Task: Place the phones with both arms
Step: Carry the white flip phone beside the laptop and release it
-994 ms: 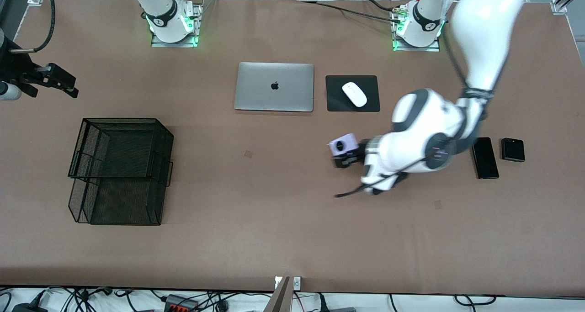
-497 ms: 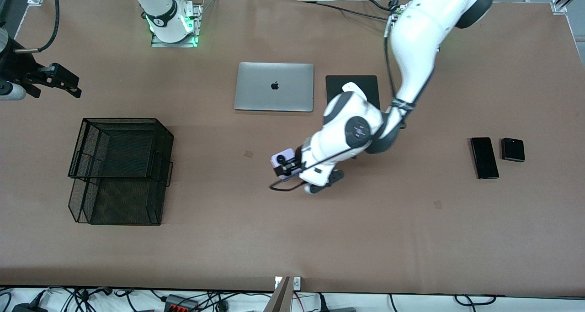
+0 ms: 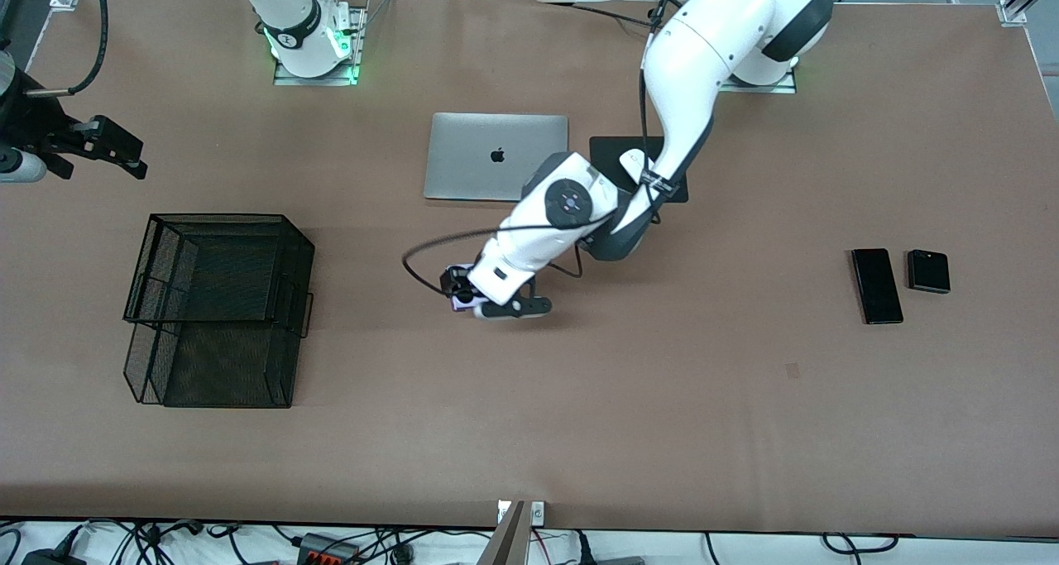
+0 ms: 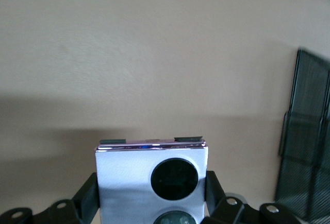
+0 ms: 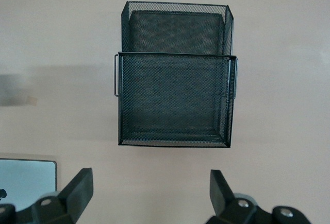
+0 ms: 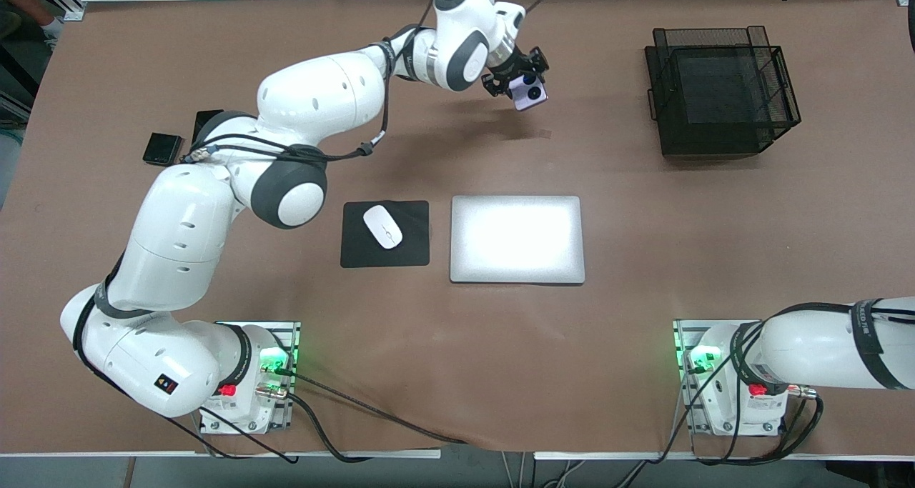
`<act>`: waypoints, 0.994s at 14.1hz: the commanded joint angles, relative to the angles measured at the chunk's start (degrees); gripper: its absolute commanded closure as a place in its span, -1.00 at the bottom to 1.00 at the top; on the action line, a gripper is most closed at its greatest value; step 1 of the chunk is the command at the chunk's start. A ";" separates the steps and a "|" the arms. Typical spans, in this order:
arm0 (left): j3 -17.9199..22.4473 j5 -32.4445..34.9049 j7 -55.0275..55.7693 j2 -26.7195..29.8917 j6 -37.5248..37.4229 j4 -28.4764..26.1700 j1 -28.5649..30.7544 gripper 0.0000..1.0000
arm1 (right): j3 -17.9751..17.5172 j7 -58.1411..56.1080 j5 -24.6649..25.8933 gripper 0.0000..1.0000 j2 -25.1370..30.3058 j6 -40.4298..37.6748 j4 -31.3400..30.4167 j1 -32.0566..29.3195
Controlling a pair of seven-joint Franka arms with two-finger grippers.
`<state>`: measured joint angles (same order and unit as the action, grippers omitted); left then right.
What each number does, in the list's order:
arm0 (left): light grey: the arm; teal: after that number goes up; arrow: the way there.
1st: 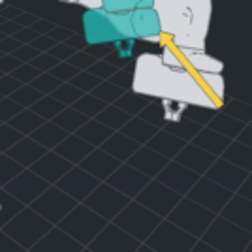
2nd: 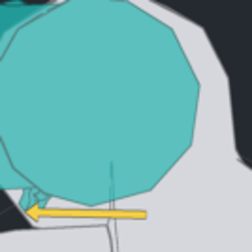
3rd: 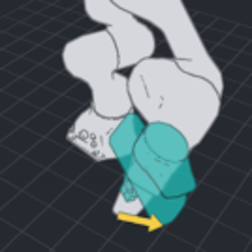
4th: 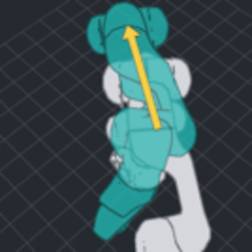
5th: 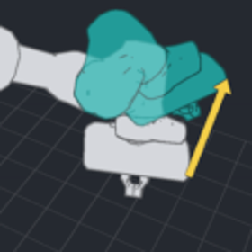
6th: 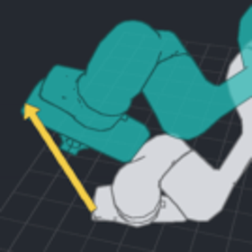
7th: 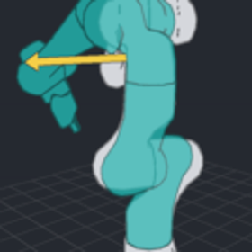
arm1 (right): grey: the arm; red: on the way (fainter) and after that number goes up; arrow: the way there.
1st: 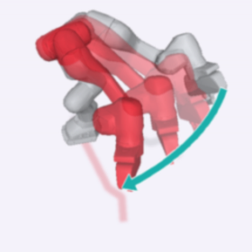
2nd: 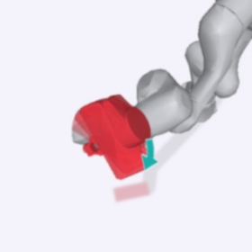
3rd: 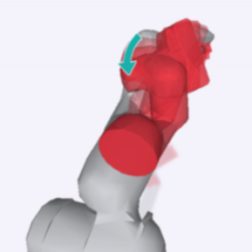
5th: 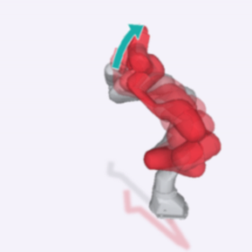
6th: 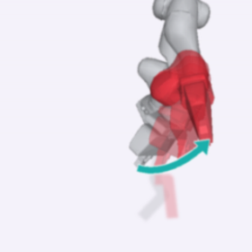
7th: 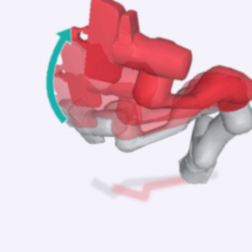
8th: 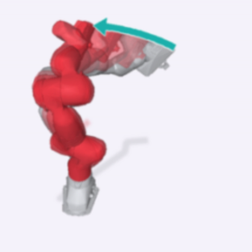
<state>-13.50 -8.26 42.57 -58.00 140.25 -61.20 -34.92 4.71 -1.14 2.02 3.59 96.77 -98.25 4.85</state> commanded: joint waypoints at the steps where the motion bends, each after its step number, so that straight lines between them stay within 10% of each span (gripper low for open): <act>1: 1.64 6.73 -4.33 -2.11 -1.65 2.49 -1.55 0.68 | 0.04 0.18 -0.17 -1.00 0.10 0.35 -0.01 0.42; 14: 6.64 9.40 -5.04 -4.58 -1.65 1.52 -5.94 0.17 | 0.04 0.18 -0.17 -1.00 0.02 0.35 -0.01 0.42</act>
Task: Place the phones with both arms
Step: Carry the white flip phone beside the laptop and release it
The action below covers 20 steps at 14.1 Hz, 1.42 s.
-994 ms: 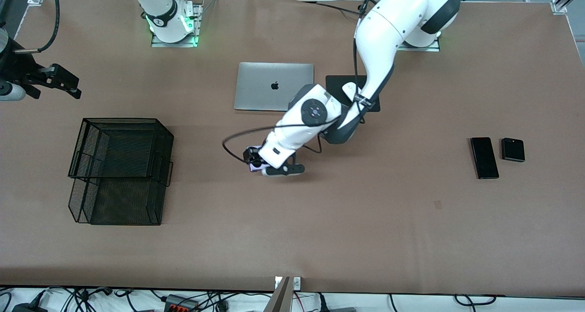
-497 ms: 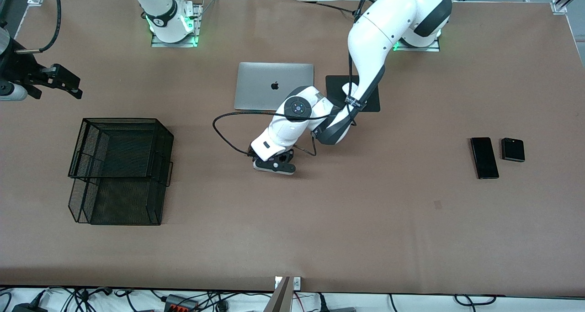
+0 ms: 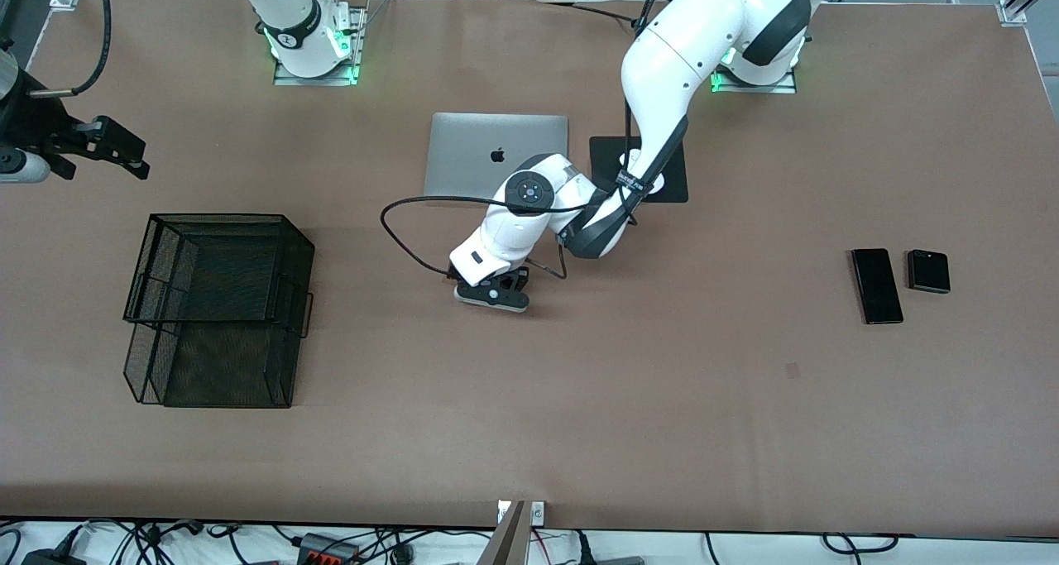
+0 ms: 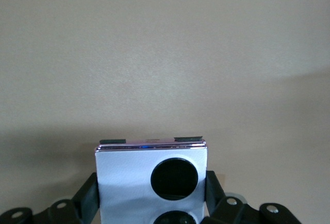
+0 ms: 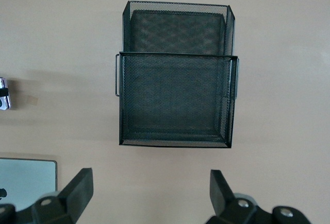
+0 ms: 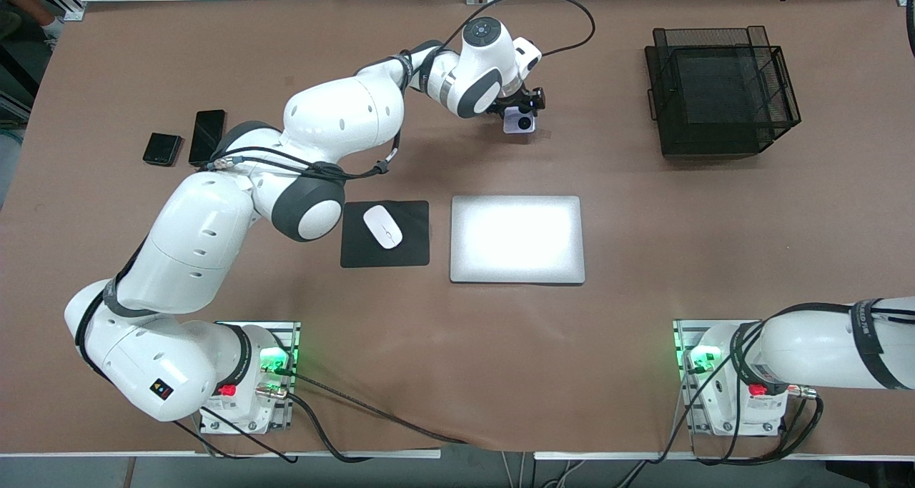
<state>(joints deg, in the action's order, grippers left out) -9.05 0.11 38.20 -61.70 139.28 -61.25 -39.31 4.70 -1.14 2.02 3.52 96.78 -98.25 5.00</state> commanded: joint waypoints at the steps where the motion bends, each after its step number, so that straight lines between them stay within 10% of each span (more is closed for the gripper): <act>1: 2.28 1.03 -0.85 -1.06 -0.59 1.57 -1.56 0.11 | 0.05 0.17 -0.17 -1.00 0.09 0.34 -0.01 0.28; 2: 2.28 1.12 -0.85 -1.41 -0.51 1.57 -1.56 0.08 | 0.05 0.17 -0.17 -1.00 0.09 0.34 -0.01 0.28; 4: 2.72 1.12 -0.94 -1.50 -0.50 1.57 -1.65 -0.90 | 0.05 0.17 -0.17 -1.00 0.09 0.34 -0.01 0.36; 5: 2.72 1.12 -0.94 -1.50 -0.50 1.66 -1.65 -1.00 | 0.05 0.17 -0.17 -1.00 0.09 0.34 -0.01 0.36; 20: 1.14 -1.68 -9.90 13.95 -31.25 2.45 13.10 -1.00 | 0.05 0.35 -0.53 -1.00 -4.82 5.08 -0.28 4.58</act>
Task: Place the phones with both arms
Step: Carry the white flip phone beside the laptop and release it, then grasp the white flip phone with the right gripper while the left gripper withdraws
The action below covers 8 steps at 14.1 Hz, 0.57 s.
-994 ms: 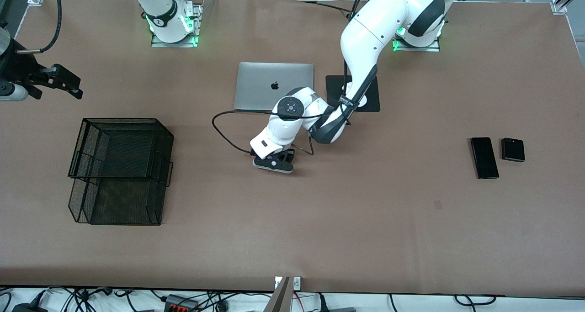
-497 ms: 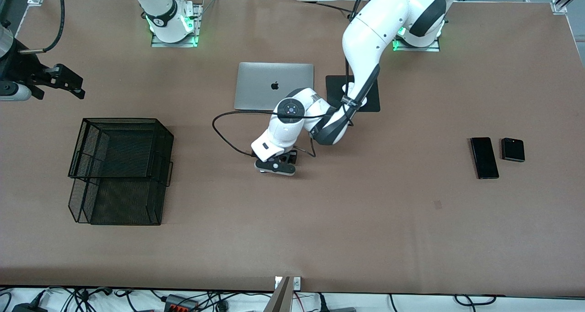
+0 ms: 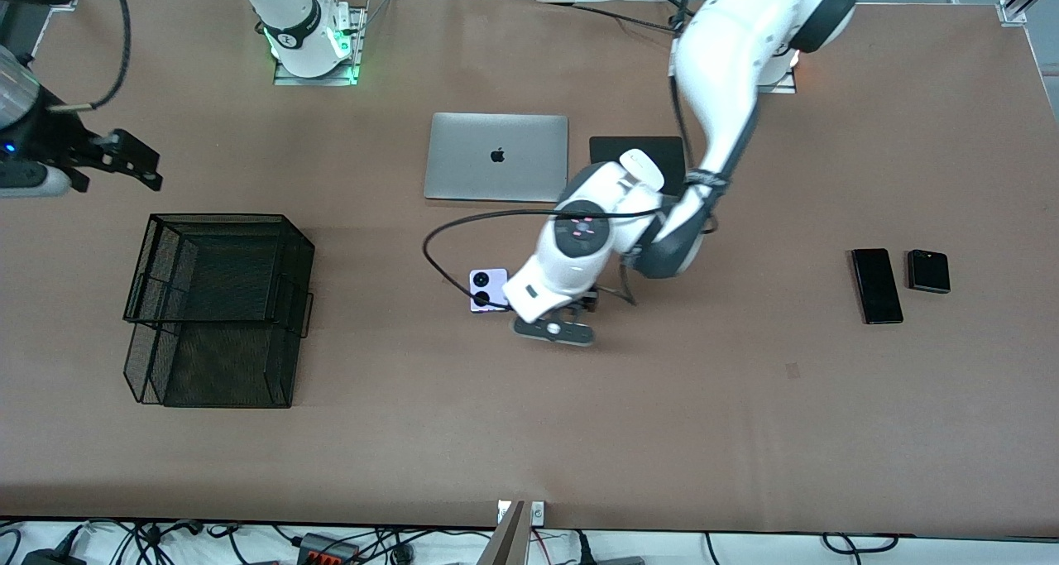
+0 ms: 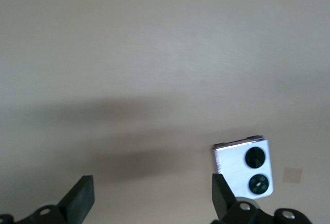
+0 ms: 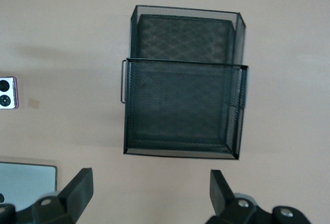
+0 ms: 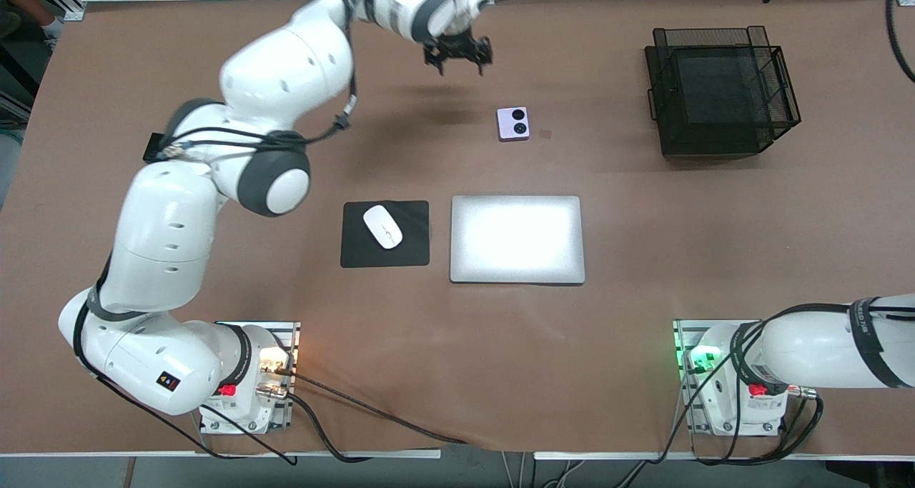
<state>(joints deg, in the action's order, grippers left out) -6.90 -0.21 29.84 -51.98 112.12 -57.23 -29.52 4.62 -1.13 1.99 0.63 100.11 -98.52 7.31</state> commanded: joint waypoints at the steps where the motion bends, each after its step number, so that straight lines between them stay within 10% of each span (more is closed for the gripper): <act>1: -1.10 -1.46 -1.63 5.82 -6.10 -1.57 5.07 -1.00 | 0.13 0.34 -0.58 -1.00 -3.43 2.88 -0.01 3.57; 8: -0.84 -1.90 -6.43 9.18 -20.34 -2.53 18.87 -1.00 | 0.13 2.60 -1.38 -1.00 -14.41 10.09 1.30 16.58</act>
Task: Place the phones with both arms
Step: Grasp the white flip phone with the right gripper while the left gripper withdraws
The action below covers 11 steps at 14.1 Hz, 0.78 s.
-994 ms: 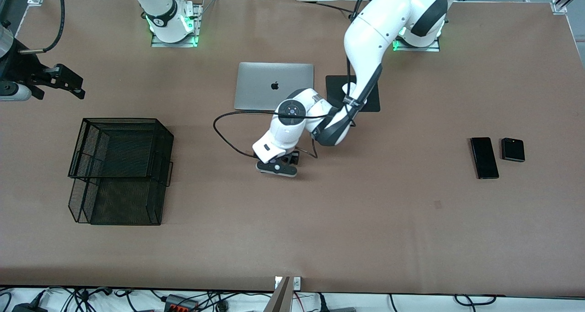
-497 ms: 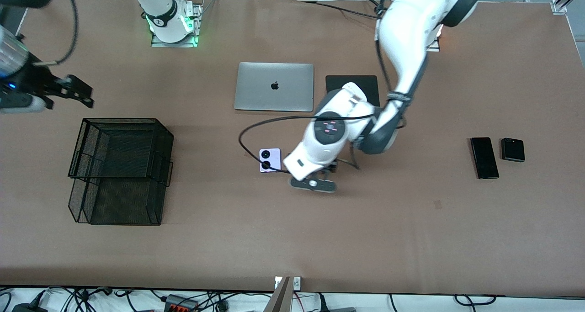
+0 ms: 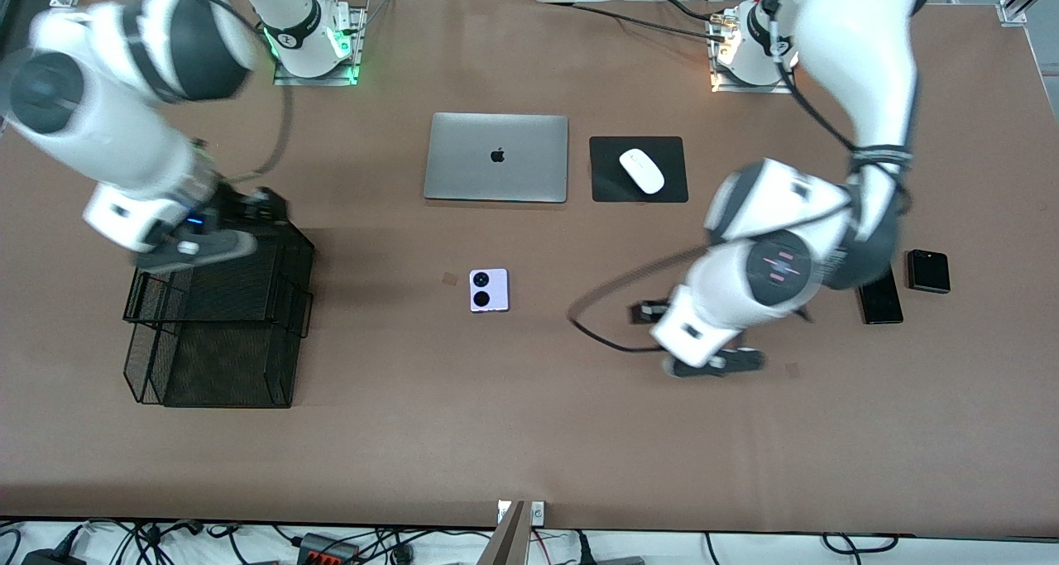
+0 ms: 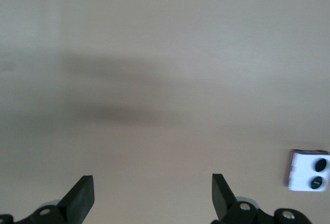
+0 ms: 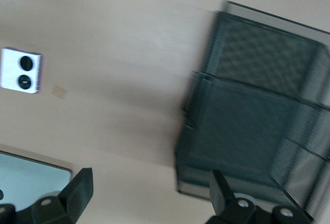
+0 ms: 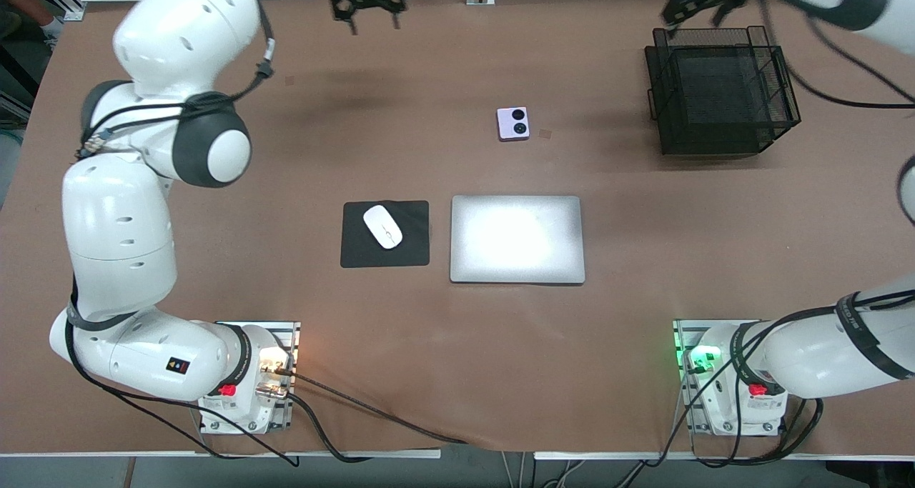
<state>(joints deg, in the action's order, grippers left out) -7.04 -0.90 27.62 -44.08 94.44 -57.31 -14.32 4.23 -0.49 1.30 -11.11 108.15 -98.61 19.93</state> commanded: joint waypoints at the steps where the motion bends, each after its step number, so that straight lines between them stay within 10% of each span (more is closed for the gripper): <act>1: -0.69 -0.86 -7.37 1.27 -4.68 -2.46 5.34 -1.00 | 0.52 5.55 -0.68 -1.00 -5.04 3.72 2.71 6.07; 11: -0.69 5.38 -25.41 4.42 1.33 -16.22 20.46 -1.00 | 0.52 34.41 -3.31 -1.00 -24.99 14.61 13.45 18.21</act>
<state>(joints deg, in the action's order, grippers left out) -6.57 2.86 3.94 -43.98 91.15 -65.37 4.53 4.07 30.67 0.03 -32.88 119.86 -87.25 36.74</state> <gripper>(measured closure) 0.000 0.000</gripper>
